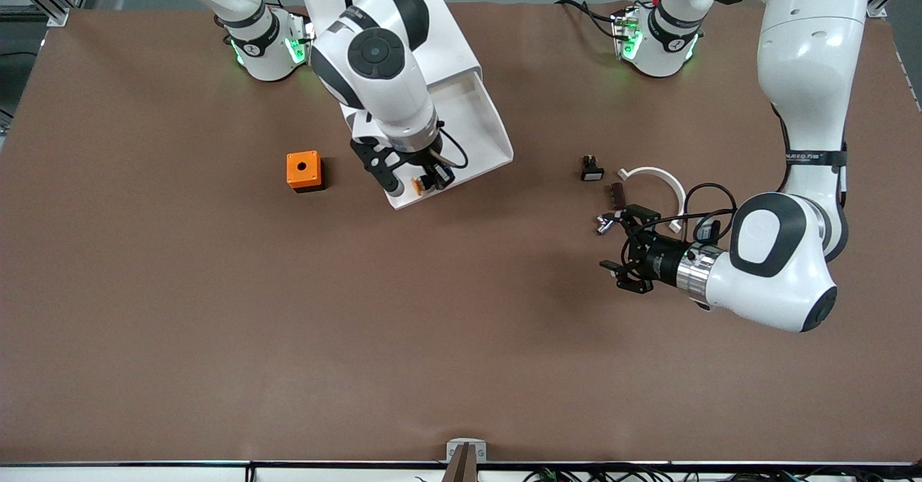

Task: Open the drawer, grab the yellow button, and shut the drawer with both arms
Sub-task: 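Lift the button with the right gripper while the left gripper releases the drawer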

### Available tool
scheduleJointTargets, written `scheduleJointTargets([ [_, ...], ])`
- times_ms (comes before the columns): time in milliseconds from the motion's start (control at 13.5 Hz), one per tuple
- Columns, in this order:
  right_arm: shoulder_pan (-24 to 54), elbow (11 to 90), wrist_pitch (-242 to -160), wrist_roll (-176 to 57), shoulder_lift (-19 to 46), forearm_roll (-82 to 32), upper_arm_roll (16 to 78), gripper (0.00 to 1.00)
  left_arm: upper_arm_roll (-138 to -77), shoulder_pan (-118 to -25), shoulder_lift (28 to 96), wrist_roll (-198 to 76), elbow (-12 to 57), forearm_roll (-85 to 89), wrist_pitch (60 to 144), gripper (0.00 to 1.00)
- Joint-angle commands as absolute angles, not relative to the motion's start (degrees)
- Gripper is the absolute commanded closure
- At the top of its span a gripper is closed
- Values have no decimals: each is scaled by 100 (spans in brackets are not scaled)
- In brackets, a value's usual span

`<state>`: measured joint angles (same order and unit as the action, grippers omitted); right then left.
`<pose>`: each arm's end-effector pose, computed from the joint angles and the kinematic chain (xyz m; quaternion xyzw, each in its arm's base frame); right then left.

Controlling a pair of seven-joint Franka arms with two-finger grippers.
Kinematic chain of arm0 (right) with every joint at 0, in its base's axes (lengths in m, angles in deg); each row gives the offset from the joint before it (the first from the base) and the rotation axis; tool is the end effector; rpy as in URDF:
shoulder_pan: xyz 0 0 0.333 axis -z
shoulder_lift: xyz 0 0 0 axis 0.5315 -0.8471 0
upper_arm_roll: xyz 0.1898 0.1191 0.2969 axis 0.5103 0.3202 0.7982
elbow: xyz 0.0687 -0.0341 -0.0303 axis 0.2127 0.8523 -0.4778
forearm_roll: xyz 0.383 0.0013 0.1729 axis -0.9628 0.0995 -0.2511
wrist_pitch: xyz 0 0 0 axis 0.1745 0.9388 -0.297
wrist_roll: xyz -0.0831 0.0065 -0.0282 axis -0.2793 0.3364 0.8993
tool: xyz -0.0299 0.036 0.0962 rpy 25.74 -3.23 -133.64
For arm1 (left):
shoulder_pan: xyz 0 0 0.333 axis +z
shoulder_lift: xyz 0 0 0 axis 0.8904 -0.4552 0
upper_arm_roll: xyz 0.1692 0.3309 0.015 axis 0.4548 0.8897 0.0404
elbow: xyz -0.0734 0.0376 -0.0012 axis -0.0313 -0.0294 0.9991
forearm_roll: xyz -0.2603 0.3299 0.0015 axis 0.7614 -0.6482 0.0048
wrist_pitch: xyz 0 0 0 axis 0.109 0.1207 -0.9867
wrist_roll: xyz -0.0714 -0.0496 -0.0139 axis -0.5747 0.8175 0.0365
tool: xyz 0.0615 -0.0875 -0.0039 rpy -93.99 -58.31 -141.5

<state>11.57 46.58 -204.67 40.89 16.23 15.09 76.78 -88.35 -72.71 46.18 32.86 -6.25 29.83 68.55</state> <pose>0.5276 0.4688 0.4610 -0.9011 0.4290 0.0294 0.0554 0.7349 -0.1897 0.3641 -0.6139 -0.6877 0.3873 0.0143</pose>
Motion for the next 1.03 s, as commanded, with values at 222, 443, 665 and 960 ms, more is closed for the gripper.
scheduleJointTargets([
  [222,2619,4076,-19539,2101,1683,1514,8289,100,-8961,-7522,4954,1682,-594,1833,6829,0],
  [443,3331,4093,-19206,424,1683,1532,8290,100,-8970,-7566,5024,-196,-594,1298,6900,0],
  [665,4210,4164,-19099,-1413,1639,1532,8185,100,-9022,-7724,5059,-832,-603,664,7135,0],
  [960,4213,4173,-19712,-3522,1192,1540,7088,99,-9416,-7734,5156,-1941,-428,601,7725,0],
])
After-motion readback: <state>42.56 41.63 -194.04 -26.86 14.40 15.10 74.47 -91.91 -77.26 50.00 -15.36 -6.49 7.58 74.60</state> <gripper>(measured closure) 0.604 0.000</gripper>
